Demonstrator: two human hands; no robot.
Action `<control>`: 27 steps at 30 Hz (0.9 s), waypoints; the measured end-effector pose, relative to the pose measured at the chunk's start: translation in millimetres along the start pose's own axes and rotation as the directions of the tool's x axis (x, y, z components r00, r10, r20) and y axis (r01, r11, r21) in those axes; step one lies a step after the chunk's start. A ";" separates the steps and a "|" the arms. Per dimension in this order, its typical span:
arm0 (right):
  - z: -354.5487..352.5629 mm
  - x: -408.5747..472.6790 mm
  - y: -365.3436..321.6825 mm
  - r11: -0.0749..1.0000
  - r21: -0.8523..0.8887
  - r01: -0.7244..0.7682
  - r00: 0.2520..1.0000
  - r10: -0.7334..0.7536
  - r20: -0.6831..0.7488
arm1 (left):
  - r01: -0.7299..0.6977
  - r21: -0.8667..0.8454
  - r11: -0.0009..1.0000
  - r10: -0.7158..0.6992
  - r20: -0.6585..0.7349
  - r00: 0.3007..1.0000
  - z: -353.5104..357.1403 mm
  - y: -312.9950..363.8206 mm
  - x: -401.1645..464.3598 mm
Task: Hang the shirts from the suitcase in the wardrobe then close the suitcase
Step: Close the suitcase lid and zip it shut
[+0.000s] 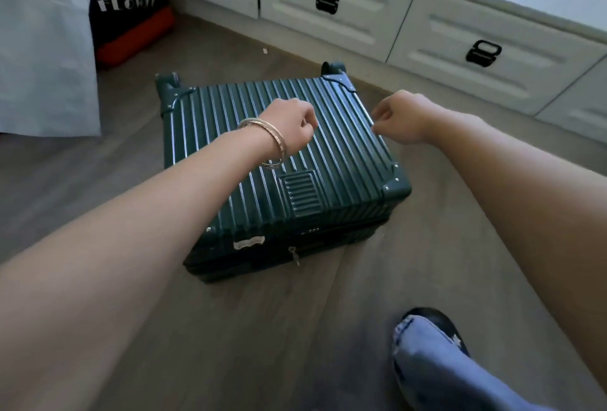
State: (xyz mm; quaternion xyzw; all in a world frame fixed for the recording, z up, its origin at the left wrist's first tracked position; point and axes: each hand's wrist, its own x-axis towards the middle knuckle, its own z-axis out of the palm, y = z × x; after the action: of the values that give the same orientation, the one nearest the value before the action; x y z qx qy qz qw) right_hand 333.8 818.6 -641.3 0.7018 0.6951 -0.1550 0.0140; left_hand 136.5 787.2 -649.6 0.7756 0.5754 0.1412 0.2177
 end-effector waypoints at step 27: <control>108.8 266.7 76.6 0.803 0.591 0.072 0.962 -0.212 0.170 | 0.505 0.193 0.841 -0.513 -0.009 0.858 80.3 5.3 247.2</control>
State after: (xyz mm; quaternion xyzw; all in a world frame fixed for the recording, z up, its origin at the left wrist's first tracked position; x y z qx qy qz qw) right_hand 383.5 1049.5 -823.1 0.5957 0.6593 -0.4392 -0.1325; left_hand 252.4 1007.6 -724.2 0.6151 0.7663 0.0065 0.1853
